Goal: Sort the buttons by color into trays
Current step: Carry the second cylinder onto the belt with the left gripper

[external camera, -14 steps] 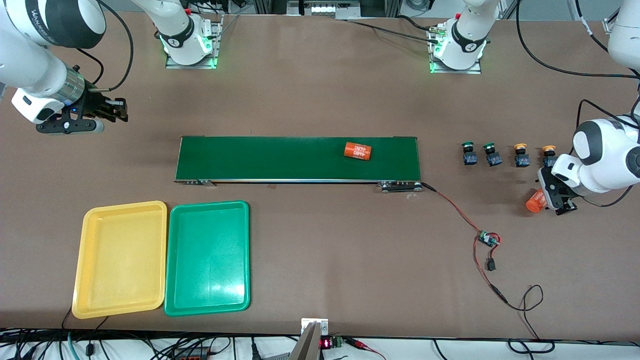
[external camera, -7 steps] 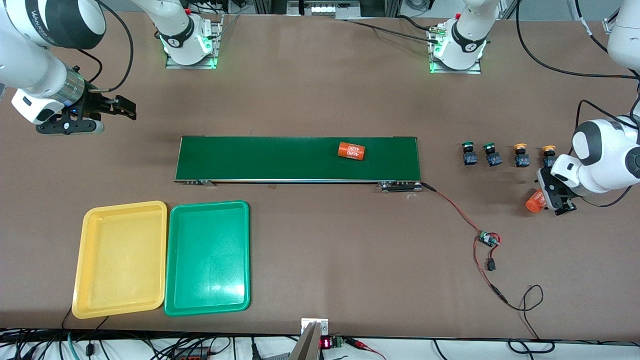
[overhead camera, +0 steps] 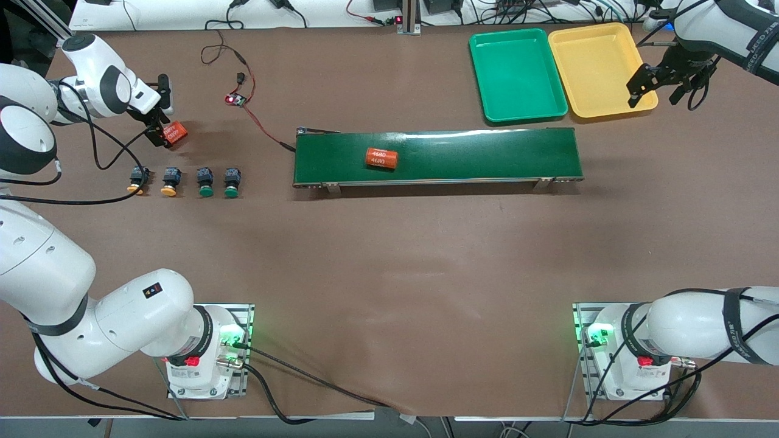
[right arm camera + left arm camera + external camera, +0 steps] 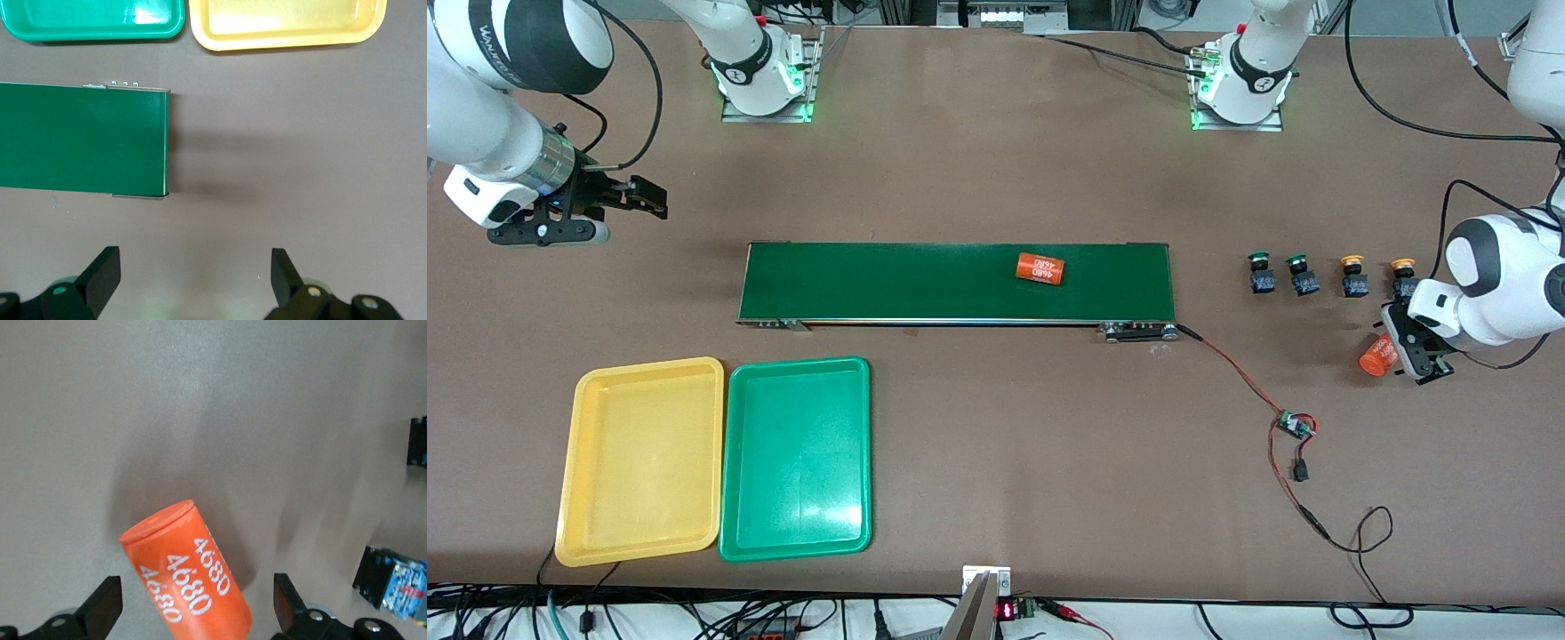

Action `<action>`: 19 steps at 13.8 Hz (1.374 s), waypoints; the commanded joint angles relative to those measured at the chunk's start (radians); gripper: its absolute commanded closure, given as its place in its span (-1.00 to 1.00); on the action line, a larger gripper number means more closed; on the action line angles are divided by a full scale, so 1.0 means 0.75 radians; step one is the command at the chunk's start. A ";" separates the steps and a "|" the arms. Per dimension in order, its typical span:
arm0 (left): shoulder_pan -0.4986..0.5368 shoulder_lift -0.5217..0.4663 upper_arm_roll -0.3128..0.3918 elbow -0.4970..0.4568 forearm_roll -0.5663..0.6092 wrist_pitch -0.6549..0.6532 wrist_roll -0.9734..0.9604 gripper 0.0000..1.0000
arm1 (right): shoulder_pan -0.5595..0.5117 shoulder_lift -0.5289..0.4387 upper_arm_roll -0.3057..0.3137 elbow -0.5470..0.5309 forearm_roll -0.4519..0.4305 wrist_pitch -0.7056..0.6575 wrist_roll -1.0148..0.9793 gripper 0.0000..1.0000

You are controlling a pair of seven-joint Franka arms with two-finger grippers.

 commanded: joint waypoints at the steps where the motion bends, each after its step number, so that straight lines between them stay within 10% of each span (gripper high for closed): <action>1: 0.007 0.036 -0.007 0.036 -0.059 -0.001 -0.009 -0.82 | 0.039 0.034 -0.002 0.044 -0.005 -0.015 0.017 -1.00; 4: 0.009 0.016 -0.007 0.036 -0.059 -0.003 -0.009 0.58 | 0.047 0.064 -0.002 0.095 -0.003 -0.022 0.010 -1.00; 6: 0.011 -0.009 -0.007 0.034 -0.059 -0.010 0.008 0.93 | 0.055 0.083 0.000 0.122 -0.001 -0.022 0.008 -1.00; 19: -0.474 -0.537 -0.403 -0.324 -0.134 -0.259 0.012 1.00 | 0.057 0.099 -0.004 0.132 0.027 -0.011 -0.002 -1.00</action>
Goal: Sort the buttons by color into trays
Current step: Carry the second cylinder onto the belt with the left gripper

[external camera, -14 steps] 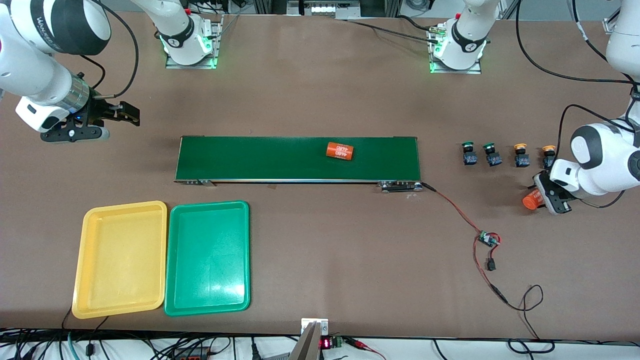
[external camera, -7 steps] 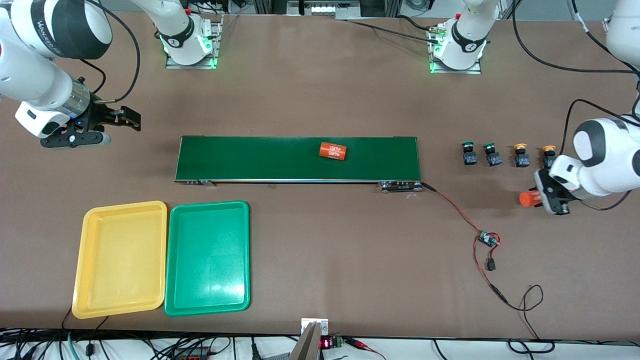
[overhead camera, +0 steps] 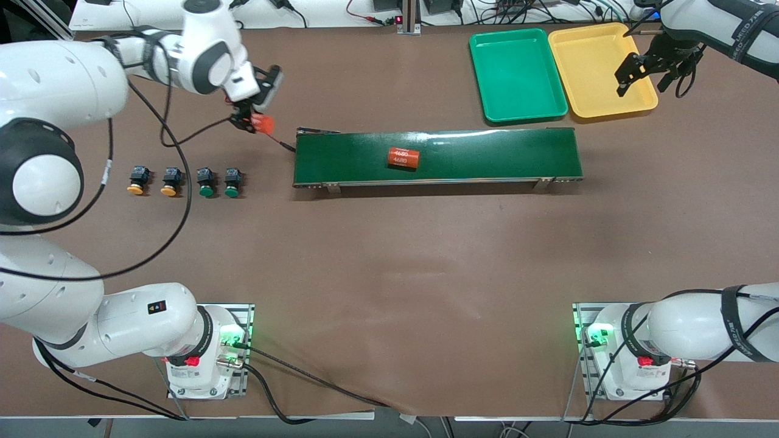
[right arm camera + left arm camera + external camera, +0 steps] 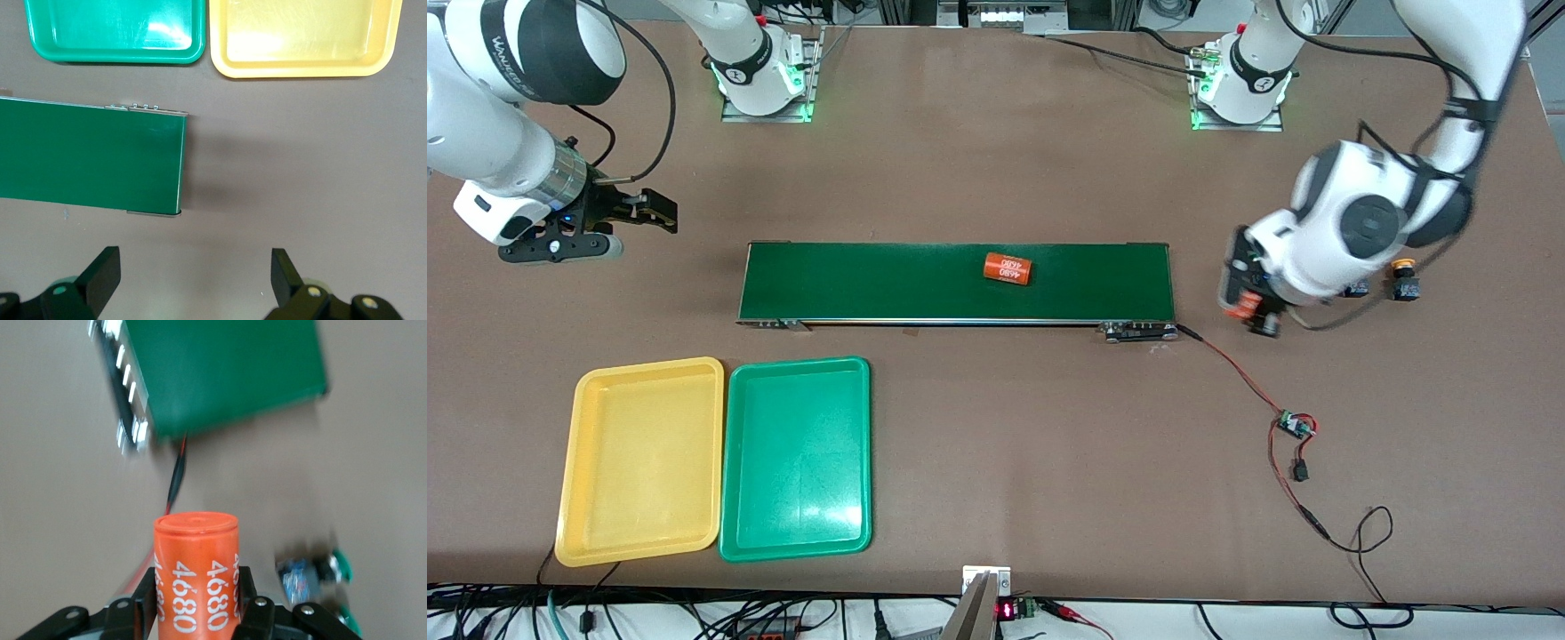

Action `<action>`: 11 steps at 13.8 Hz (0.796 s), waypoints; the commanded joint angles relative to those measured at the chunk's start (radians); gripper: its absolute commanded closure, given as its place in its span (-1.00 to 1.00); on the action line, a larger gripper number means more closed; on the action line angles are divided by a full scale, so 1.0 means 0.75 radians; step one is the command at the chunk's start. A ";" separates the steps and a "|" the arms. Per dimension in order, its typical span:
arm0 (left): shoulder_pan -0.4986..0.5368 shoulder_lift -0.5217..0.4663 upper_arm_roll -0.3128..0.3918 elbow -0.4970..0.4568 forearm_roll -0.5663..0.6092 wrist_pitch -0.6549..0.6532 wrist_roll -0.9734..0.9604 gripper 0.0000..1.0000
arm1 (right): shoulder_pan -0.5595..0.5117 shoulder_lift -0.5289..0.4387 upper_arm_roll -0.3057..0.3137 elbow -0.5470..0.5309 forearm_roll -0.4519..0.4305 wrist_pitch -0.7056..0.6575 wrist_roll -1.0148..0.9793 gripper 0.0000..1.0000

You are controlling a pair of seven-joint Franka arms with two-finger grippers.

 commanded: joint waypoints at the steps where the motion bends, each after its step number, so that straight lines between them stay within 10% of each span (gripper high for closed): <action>1: -0.051 -0.051 -0.080 -0.058 -0.108 0.013 -0.051 1.00 | 0.002 0.036 -0.006 0.059 0.037 -0.019 -0.002 -1.00; 11: -0.215 0.047 -0.119 -0.101 -0.163 0.158 -0.455 0.99 | -0.002 0.050 -0.012 0.076 0.048 -0.060 0.000 -1.00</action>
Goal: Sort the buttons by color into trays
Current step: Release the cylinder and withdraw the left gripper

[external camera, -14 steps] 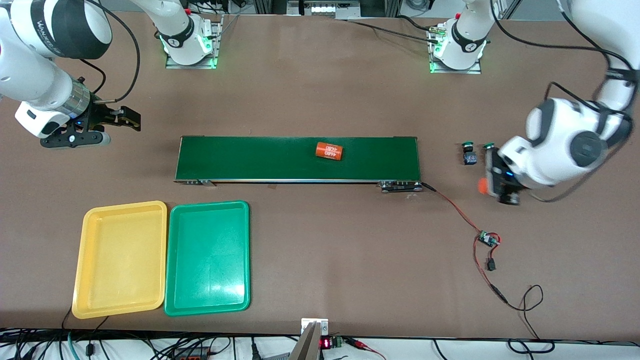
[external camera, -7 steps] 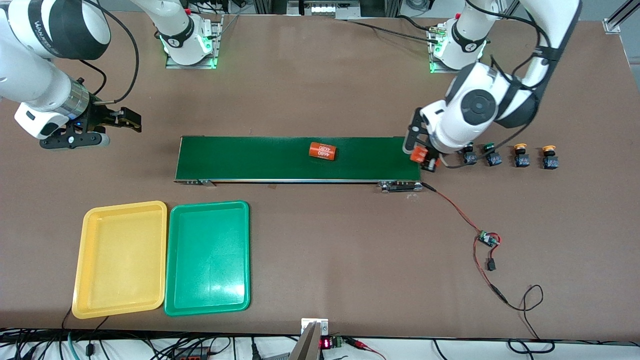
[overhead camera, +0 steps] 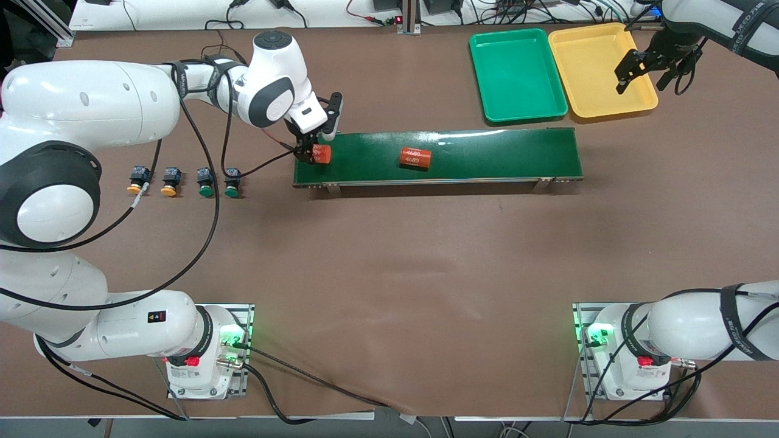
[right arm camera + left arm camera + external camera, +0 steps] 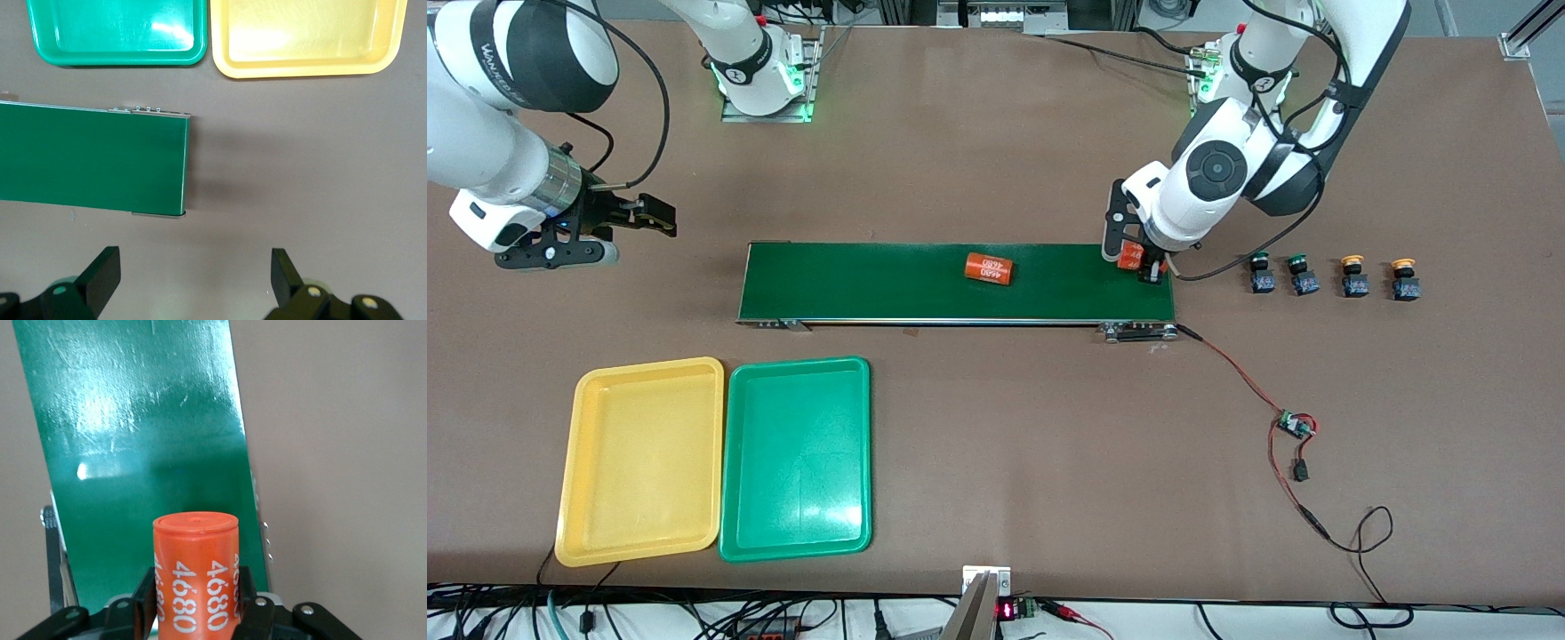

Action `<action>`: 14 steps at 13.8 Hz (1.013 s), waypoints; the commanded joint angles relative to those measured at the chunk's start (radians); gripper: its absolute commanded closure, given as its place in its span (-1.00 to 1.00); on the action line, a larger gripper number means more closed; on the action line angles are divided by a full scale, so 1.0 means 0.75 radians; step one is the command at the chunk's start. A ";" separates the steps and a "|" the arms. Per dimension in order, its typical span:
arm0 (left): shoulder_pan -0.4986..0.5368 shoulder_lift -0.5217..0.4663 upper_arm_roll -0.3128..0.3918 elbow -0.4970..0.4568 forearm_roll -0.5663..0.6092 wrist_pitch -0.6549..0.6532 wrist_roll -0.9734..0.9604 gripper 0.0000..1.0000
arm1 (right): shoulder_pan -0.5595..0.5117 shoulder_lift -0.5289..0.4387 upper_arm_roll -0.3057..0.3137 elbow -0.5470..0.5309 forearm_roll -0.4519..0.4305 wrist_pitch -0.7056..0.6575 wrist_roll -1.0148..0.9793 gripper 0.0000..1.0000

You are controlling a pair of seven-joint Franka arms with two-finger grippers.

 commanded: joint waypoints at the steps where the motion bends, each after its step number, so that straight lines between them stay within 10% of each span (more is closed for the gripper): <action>1: -0.025 0.052 0.002 0.001 -0.030 0.083 -0.008 0.96 | 0.006 0.012 -0.003 0.031 0.018 -0.032 0.014 -1.00; 3: -0.041 0.078 0.004 0.001 -0.018 0.093 -0.047 0.50 | 0.012 0.012 -0.001 0.029 0.018 -0.028 0.019 -1.00; 5: -0.041 0.070 0.004 0.001 -0.016 0.093 -0.071 -0.83 | 0.012 0.012 0.001 0.031 0.027 -0.020 0.021 -1.00; 6: -0.041 0.050 0.002 0.003 -0.016 0.087 -0.065 -1.00 | 0.012 0.014 0.003 0.031 0.027 -0.020 0.021 -1.00; 14: 0.047 -0.073 0.329 0.029 -0.042 0.095 -0.010 -1.00 | 0.135 0.034 0.010 0.039 0.037 0.001 0.260 -1.00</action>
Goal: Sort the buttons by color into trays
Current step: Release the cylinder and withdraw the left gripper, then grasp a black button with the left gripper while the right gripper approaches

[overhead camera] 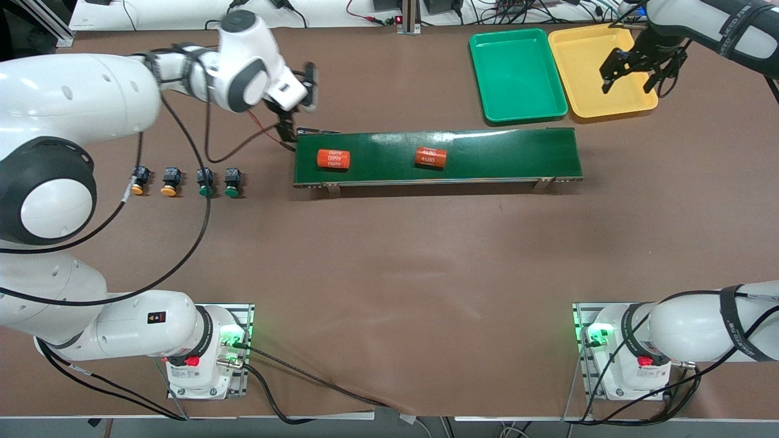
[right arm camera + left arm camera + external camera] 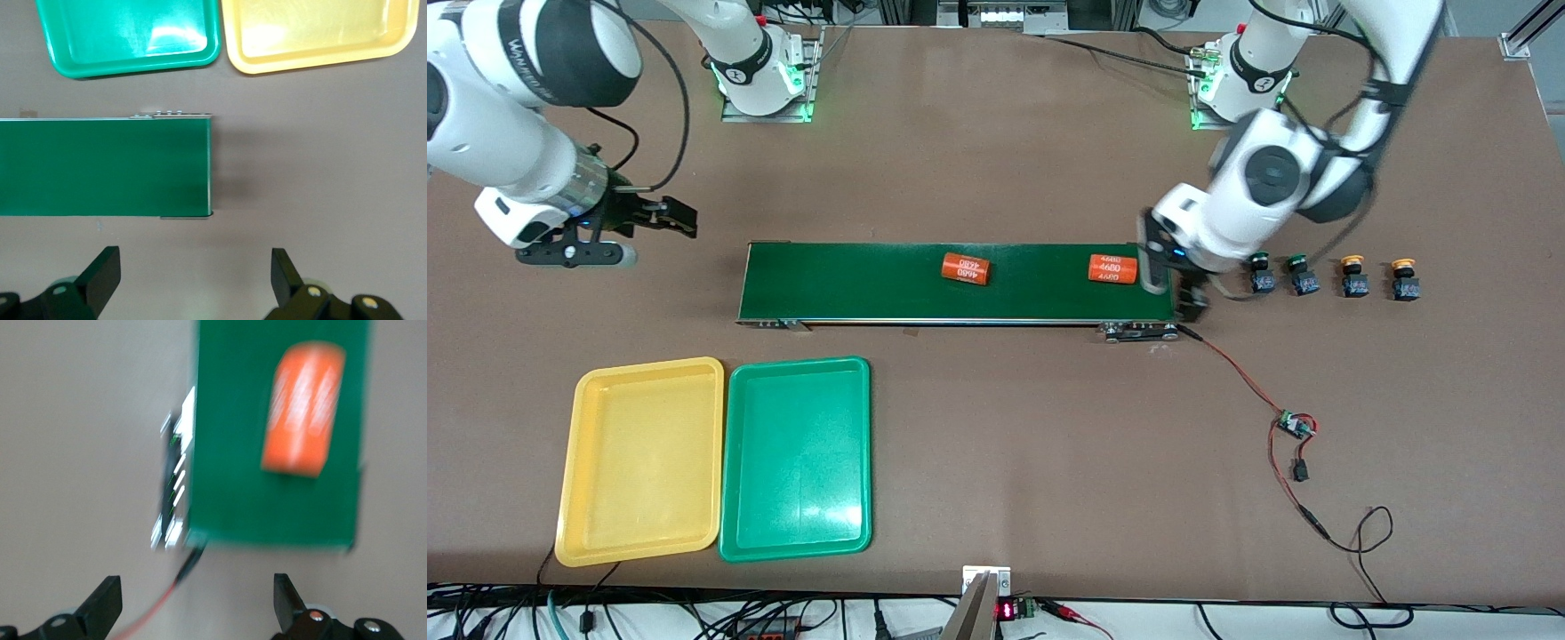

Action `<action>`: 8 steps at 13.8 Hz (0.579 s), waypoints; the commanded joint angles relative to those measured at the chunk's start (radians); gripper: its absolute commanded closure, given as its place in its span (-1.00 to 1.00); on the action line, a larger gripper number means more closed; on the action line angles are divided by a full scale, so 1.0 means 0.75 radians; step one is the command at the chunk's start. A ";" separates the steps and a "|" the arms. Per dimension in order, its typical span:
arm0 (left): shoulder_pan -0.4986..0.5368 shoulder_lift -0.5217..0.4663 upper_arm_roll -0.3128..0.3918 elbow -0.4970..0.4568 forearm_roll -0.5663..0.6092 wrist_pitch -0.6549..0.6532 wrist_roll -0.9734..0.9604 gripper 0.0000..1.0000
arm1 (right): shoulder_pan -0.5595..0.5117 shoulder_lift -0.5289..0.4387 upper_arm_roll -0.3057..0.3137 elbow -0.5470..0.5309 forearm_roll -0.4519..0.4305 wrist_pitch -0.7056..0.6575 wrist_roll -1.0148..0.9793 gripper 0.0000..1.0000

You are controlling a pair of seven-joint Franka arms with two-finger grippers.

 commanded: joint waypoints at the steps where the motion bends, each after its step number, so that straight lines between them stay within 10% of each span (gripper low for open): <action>1: 0.046 -0.002 0.085 -0.005 -0.083 0.000 -0.053 -1.00 | 0.044 0.047 -0.004 0.041 0.017 0.011 0.029 -1.00; 8: 0.099 0.004 0.239 -0.015 -0.077 -0.068 -0.906 -1.00 | 0.046 0.073 -0.006 0.047 0.046 0.052 0.004 -1.00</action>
